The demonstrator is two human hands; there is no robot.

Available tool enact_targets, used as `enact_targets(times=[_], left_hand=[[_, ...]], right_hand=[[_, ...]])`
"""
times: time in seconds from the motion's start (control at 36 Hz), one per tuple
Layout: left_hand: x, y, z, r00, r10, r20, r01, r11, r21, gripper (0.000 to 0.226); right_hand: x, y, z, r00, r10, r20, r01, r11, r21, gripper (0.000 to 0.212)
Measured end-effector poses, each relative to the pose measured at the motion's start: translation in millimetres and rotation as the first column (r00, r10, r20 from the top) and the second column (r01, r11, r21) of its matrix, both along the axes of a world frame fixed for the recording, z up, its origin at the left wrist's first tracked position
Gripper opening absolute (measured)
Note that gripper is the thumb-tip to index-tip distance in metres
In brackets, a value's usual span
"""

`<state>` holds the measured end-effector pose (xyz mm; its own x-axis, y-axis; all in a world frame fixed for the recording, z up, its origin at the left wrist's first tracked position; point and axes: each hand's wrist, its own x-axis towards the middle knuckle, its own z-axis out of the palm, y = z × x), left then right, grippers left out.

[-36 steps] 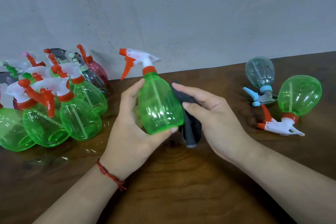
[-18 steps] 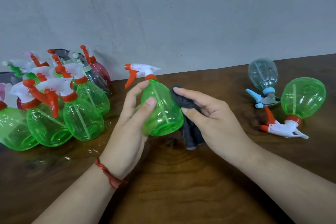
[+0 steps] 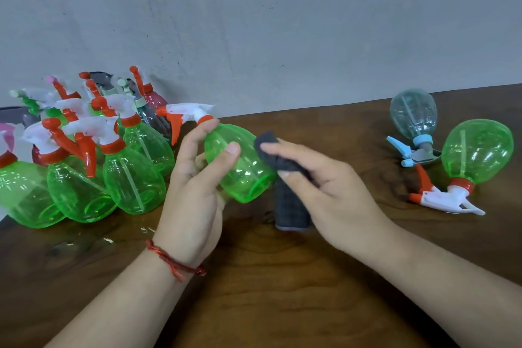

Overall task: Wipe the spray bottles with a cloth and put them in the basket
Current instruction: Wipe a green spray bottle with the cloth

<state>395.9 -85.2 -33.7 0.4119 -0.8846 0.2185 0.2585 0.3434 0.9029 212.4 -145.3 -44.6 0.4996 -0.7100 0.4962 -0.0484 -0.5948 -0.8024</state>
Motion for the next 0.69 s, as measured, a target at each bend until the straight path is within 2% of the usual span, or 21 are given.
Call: enact_targets(times=[0.06, 0.11, 0.17, 0.22, 0.31, 0.42, 0.56, 0.64, 0.69], left_hand=[[-4.1, 1.6, 0.6, 1.0, 0.005, 0.012, -0.005, 0.998, -0.057, 0.054], [-5.9, 4.5, 1.2, 0.996, 0.043, 0.081, -0.033, 0.992, -0.123, 0.054], [-6.2, 8.0, 1.1, 0.966, 0.1, 0.237, -0.052, 0.978, -0.203, 0.054], [-6.8, 10.4, 0.9, 0.899, 0.161, 0.406, -0.054, 0.964, -0.262, 0.055], [-4.4, 9.3, -1.5, 0.82, 0.243, 0.519, -0.083, 0.946, -0.312, 0.058], [11.3, 2.4, -6.6, 0.7, 0.357, 0.619, -0.14, 0.918, -0.371, 0.058], [5.5, 6.7, -7.0, 0.693, 0.328, 0.641, -0.081, 0.92, -0.383, 0.059], [-11.6, 12.2, -4.0, 0.757, 0.247, 0.605, 0.009, 0.922, -0.387, 0.059], [-19.4, 14.6, -1.4, 0.757, 0.214, 0.618, 0.06, 0.919, -0.391, 0.057]], right_hand=[[3.6, 1.6, 4.5, 0.986, 0.014, 0.164, -0.064, 0.951, 0.301, 0.04], [8.6, 6.1, 6.8, 0.938, 0.007, 0.347, -0.209, 0.808, 0.551, 0.036], [12.8, 11.6, 7.5, 0.892, -0.009, 0.452, -0.34, 0.647, 0.683, 0.034], [13.7, 14.9, 6.3, 0.861, 0.046, 0.507, -0.45, 0.534, 0.716, 0.037], [9.7, 12.8, 4.5, 0.814, 0.157, 0.559, -0.571, 0.388, 0.723, 0.05], [5.3, 9.8, 5.0, 0.769, 0.244, 0.591, -0.639, 0.329, 0.695, 0.057], [5.4, 9.1, 7.1, 0.741, 0.227, 0.632, -0.668, 0.35, 0.657, 0.06], [6.9, 11.9, 7.6, 0.714, 0.252, 0.653, -0.7, 0.262, 0.665, 0.068], [8.9, 13.4, 4.3, 0.727, 0.25, 0.64, -0.686, 0.208, 0.697, 0.07]])
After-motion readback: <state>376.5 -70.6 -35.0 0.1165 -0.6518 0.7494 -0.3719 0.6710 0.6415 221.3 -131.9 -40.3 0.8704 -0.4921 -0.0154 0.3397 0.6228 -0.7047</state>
